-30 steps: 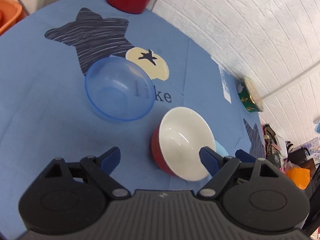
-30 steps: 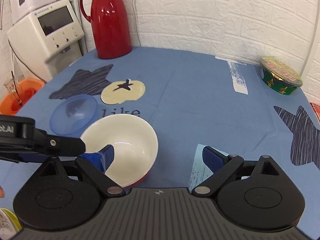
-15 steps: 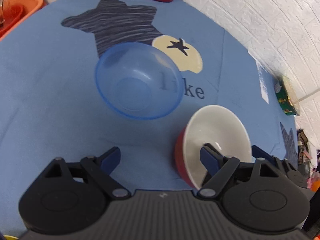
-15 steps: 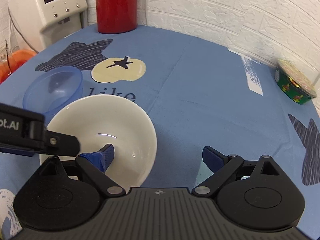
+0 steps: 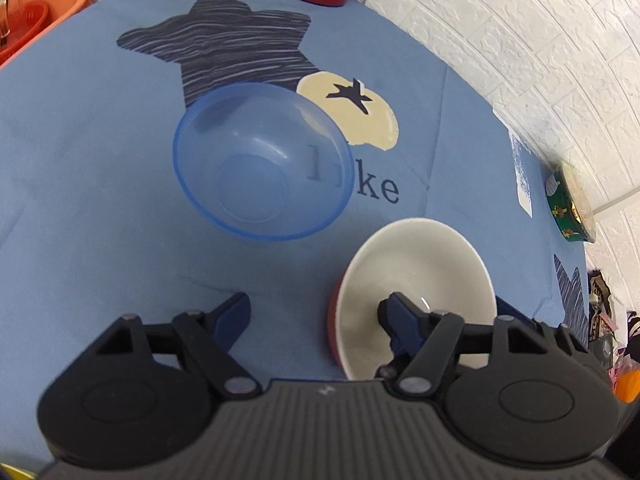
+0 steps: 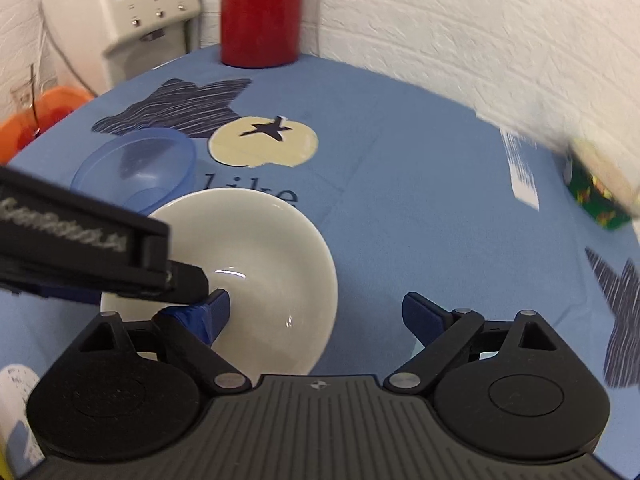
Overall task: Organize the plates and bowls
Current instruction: 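Close the left tool on the red bowl's rim, then lower the red bowl into the steel bowl and open the left tool, then move the left tool to the clear blue plastic bowl, then close the left tool on the blue bowl's rim, then lower the blue bowl into the red bowl and open the left tool, then move the left tool to the rim of the nested bowls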
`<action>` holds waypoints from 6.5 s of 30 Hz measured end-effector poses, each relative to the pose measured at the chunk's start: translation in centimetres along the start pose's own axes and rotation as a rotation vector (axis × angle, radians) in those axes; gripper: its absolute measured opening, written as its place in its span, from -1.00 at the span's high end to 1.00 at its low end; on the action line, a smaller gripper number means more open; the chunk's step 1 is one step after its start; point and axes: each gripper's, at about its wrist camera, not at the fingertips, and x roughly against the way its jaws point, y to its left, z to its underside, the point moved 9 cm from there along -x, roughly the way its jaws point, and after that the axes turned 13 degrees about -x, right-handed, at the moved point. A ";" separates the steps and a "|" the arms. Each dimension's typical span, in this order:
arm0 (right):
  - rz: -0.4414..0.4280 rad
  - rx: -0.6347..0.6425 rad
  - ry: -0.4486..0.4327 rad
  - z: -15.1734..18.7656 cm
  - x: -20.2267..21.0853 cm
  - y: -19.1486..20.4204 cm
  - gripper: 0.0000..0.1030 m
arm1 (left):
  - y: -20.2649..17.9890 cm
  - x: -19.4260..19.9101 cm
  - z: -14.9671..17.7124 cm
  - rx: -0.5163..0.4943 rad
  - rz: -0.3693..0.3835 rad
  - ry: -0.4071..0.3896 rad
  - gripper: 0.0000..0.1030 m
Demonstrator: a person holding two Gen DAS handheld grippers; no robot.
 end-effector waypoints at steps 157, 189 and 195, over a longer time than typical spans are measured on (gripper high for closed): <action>0.021 -0.315 0.129 19.0 21.1 0.0 -0.01 | -12.4 12.6 23.4 -0.730 0.279 0.081 0.45; 0.063 -0.516 -0.140 24.3 26.9 -3.6 0.01 | -6.0 16.1 18.4 -0.838 0.159 -0.148 -0.88; 0.114 -0.519 -0.117 24.1 25.9 -4.8 0.00 | -5.0 14.7 18.1 -0.825 0.153 -0.112 -0.89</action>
